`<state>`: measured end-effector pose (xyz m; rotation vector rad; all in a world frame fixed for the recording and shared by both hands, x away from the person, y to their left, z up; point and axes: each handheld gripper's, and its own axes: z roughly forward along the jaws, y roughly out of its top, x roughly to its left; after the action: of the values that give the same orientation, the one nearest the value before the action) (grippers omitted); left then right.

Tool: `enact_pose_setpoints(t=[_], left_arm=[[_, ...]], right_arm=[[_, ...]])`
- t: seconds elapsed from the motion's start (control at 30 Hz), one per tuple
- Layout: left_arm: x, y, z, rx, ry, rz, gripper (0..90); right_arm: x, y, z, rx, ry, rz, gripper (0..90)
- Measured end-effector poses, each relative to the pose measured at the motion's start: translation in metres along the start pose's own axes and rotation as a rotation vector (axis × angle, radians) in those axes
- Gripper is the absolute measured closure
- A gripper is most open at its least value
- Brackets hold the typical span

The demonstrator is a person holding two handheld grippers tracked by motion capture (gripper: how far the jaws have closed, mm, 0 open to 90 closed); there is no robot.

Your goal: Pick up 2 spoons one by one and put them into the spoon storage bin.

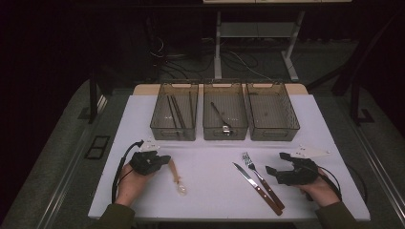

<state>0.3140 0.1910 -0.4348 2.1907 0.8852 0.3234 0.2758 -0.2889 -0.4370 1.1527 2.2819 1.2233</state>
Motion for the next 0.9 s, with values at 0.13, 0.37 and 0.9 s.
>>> enact_pose_setpoints(t=[0.13,0.37,0.9], left_arm=[[-0.002,0.001,0.0,-0.014,-0.018,0.007,88.6],[-0.011,0.003,-0.003,-0.031,-0.039,0.034,86.2],[-0.006,-0.012,-0.012,0.053,-0.002,-0.002,89.1]], right_arm=[[0.0,0.0,0.0,-0.001,0.001,-0.002,20.3],[0.0,0.0,-0.001,-0.004,0.0,0.003,20.3],[0.0,0.0,-0.002,-0.006,-0.002,-0.002,20.3]])
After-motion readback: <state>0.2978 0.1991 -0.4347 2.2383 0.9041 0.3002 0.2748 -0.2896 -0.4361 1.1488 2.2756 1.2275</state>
